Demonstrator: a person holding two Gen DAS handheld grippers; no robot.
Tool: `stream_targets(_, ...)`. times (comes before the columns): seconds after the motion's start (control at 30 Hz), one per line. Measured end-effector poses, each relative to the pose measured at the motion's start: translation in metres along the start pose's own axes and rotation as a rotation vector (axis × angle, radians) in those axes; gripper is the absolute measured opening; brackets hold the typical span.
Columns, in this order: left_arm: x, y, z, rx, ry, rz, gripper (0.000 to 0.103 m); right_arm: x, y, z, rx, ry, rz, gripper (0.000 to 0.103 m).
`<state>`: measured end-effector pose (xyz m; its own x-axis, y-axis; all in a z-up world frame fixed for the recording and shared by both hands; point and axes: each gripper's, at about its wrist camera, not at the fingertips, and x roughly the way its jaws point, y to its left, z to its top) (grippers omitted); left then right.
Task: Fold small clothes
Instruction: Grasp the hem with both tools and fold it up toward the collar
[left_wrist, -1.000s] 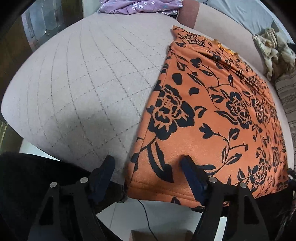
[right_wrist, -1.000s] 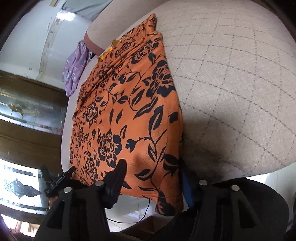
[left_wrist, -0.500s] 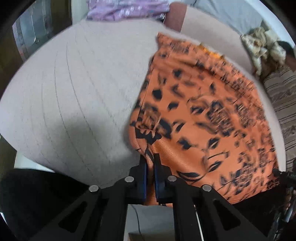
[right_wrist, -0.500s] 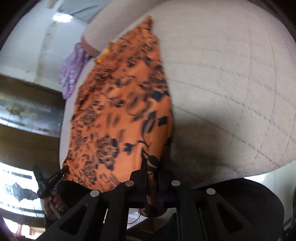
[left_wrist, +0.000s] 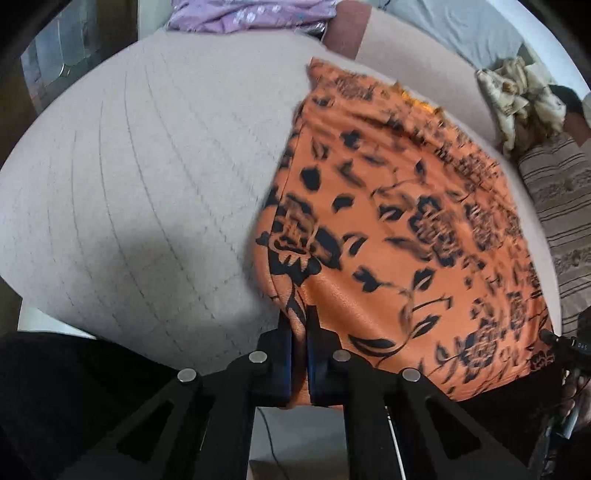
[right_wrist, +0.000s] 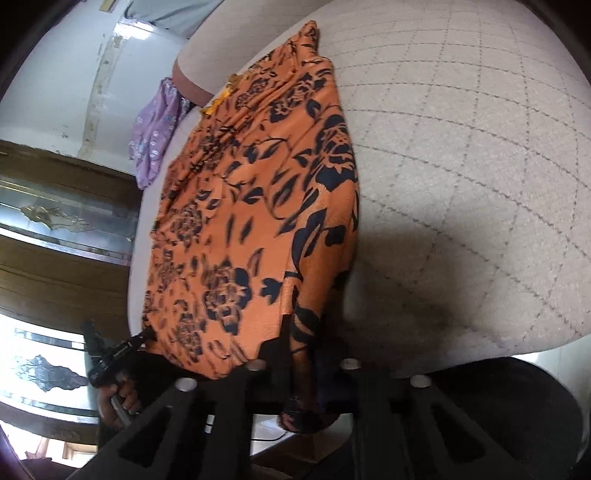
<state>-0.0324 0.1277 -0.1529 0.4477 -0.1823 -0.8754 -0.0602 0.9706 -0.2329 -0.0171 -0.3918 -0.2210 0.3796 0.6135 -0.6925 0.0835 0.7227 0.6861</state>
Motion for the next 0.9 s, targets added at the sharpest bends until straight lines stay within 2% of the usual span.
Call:
stream_targets(0.13,-0.028,-0.008,0.012,0.027,-0.093,-0.047,0.006,-0.023,0.009,0.003,0.021,-0.07,0.087,0.008)
stream_targets(0.17,-0.026,-0.009,0.014,0.029,-0.088,-0.043,0.006,-0.026,0.01,0.004,0.023,-0.081,0.101,0.008)
stream_targets(0.23,-0.004,-0.006,0.013,0.027,-0.021,-0.019,0.006,-0.023,0.006,0.005,0.036,-0.076,0.1,0.008)
stream_targets(0.33,0.022,-0.001,0.007,0.012,0.056,0.034,0.009,-0.005,-0.007,0.002,0.084,-0.025,0.076,0.013)
stream_targets(0.4,0.019,-0.003,0.005,0.009,0.034,0.031,0.014,-0.002,-0.002,0.001,0.051,-0.021,0.021,0.017)
stream_targets(0.43,0.02,-0.003,0.005,0.012,0.036,0.026,0.025,-0.002,-0.001,0.002,0.05,-0.018,0.026,0.028)
stream_targets(0.47,0.021,-0.004,0.004,0.017,0.039,0.018,0.035,-0.001,-0.002,0.003,0.055,-0.021,0.026,0.05)
stream_targets(0.5,0.022,-0.005,0.004,0.023,0.038,0.014,0.036,0.0,-0.005,0.004,0.058,-0.02,0.022,0.056)
stream_targets(0.53,0.022,-0.006,0.004,0.029,0.037,0.022,0.036,0.002,-0.005,0.005,0.056,-0.017,0.027,0.056)
stream_targets(0.57,0.022,-0.009,0.004,0.041,0.036,0.03,0.032,0.005,-0.003,0.007,0.045,-0.003,0.011,0.055)
stream_targets(0.6,0.021,-0.011,0.004,0.055,0.034,0.028,0.02,0.006,-0.003,0.007,0.034,0.005,0.003,0.051)
stream_targets(0.63,0.02,-0.011,0.005,0.063,0.038,0.011,0.006,0.008,-0.001,0.007,0.014,0.019,-0.006,0.022)
stream_targets(0.67,0.019,-0.013,0.008,0.057,0.034,-0.003,0.005,0.01,-0.001,0.008,0.009,0.031,-0.008,0.007)
stream_targets(0.73,0.01,-0.012,0.014,0.046,0.0,-0.034,0.005,0.007,0.0,0.008,0.014,0.023,0.019,0.007)
stream_targets(0.8,-0.002,-0.012,0.018,0.04,-0.034,-0.061,0.006,-0.005,0.003,0.009,0.021,-0.019,0.088,0.007)
stream_targets(0.83,-0.001,-0.012,0.02,0.043,-0.027,-0.061,0.006,-0.011,0.004,0.011,0.028,-0.043,0.119,0.007)
stream_targets(0.9,0.016,-0.01,0.019,0.051,0.042,-0.033,0.006,-0.012,0.0,0.014,0.047,-0.048,0.142,0.007)
